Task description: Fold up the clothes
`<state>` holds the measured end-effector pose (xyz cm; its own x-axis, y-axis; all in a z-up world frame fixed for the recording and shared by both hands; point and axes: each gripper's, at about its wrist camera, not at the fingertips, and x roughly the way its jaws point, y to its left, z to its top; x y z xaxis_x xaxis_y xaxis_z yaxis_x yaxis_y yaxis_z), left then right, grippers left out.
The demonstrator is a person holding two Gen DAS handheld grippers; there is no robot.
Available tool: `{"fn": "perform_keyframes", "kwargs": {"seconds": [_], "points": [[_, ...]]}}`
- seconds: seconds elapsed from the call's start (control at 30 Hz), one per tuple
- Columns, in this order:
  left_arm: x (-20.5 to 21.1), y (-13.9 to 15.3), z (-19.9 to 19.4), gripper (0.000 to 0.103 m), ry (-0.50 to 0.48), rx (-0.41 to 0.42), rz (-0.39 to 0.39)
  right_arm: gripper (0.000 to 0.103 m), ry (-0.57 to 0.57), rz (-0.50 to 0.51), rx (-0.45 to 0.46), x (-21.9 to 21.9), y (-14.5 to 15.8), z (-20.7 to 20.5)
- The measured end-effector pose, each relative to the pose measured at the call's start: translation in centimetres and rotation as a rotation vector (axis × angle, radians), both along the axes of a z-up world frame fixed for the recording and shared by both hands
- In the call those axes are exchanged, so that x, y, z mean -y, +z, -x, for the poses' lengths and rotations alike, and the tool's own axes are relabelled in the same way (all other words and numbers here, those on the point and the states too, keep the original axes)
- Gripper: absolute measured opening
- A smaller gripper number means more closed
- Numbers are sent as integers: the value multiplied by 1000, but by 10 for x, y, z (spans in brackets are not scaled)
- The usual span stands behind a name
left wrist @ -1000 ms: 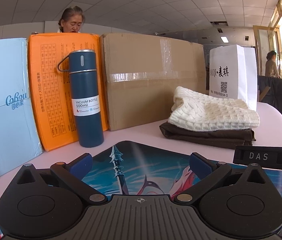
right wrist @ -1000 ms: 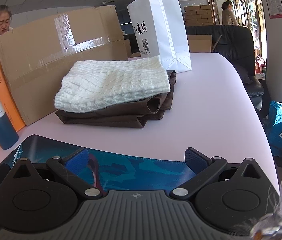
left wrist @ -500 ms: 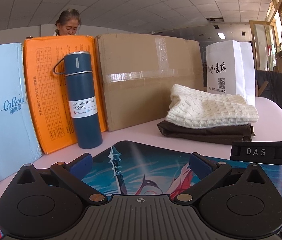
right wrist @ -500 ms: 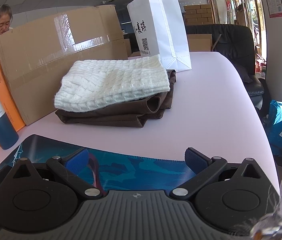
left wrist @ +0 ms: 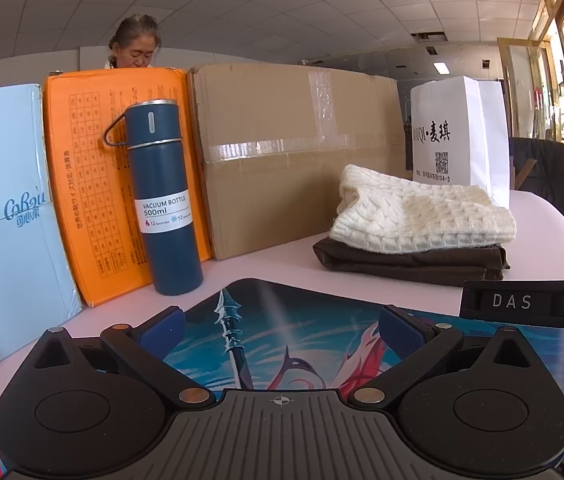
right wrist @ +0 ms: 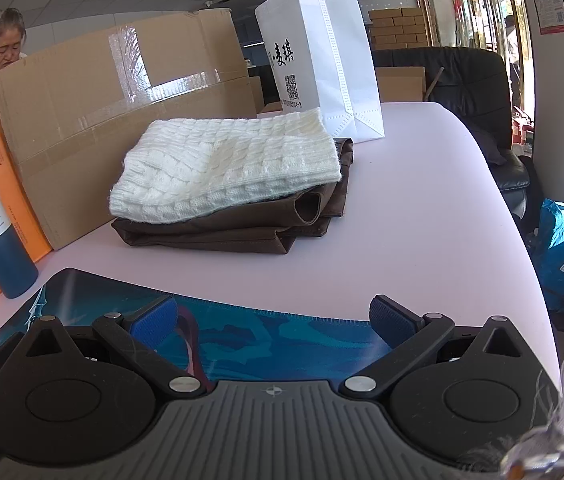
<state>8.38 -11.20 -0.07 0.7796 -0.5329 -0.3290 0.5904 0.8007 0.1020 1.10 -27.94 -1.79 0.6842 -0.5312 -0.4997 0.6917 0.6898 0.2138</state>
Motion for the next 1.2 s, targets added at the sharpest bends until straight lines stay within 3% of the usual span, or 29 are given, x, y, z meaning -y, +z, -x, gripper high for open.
{"fn": "perform_keyframes", "kwargs": {"seconds": [1.2], "points": [[1,-1,-1,103,-7,-8,-5,103,5,-4,-3,1,-1,-1]]}}
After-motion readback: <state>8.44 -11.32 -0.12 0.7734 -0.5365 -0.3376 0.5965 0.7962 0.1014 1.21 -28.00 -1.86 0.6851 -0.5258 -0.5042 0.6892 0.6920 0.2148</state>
